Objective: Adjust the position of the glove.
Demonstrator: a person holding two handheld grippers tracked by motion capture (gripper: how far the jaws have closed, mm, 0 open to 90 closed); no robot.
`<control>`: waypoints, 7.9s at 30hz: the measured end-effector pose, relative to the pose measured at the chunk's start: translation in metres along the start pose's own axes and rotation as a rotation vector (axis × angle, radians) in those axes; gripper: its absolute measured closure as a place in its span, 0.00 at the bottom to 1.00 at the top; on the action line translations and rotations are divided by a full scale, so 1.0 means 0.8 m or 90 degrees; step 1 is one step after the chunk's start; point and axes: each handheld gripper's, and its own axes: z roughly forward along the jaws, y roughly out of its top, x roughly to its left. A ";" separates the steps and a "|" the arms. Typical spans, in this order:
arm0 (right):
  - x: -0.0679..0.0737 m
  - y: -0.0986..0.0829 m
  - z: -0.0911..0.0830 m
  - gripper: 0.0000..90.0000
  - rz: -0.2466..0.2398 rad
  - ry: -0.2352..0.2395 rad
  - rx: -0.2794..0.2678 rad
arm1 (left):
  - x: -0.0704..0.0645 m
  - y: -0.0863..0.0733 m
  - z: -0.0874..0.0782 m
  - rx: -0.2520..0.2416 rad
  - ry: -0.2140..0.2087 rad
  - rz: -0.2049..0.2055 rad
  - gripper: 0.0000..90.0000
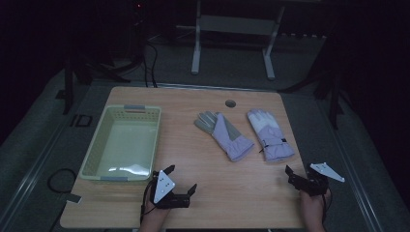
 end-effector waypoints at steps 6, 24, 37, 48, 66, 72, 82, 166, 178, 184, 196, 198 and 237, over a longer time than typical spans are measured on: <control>-0.004 0.002 0.001 0.12 0.016 0.009 0.008 | -0.001 0.000 0.000 -0.003 0.003 0.005 0.02; -0.006 0.097 -0.015 0.18 -0.051 0.056 0.022 | -0.007 0.000 -0.001 0.000 0.003 0.024 0.02; 0.046 0.187 0.019 0.16 -0.069 0.182 -0.002 | -0.006 -0.001 -0.002 -0.007 -0.006 0.023 0.02; 0.108 0.222 0.077 0.24 -0.145 0.249 0.026 | -0.005 -0.001 -0.002 -0.006 -0.008 0.021 0.02; 0.178 0.207 0.166 0.29 -0.216 0.314 0.141 | -0.004 -0.001 -0.002 -0.006 -0.013 0.013 0.02; 0.191 0.203 0.184 0.31 -0.222 0.332 0.164 | -0.003 -0.001 -0.002 -0.006 -0.016 0.013 0.02; 0.196 0.193 0.216 0.37 -0.220 0.308 0.199 | -0.003 0.000 -0.001 -0.003 -0.018 0.011 0.02; 0.262 0.111 0.155 0.69 0.013 0.152 0.180 | -0.002 0.002 0.005 0.025 -0.033 0.007 0.02; 0.227 0.148 0.112 0.50 -0.093 0.178 0.110 | -0.002 0.003 0.005 0.026 -0.033 0.008 0.02; 0.187 0.170 0.086 0.47 -0.132 0.178 0.080 | -0.003 0.003 0.006 0.027 -0.032 0.008 0.02; 0.106 0.180 0.087 0.42 -0.110 0.158 0.094 | -0.002 0.002 0.005 0.023 -0.032 0.007 0.02; 0.090 0.180 0.091 0.45 -0.116 0.151 0.096 | -0.002 0.002 0.005 0.022 -0.032 0.006 0.02; 0.021 0.151 0.195 0.81 -0.081 0.144 0.283 | -0.002 0.002 0.005 0.023 -0.033 0.003 0.02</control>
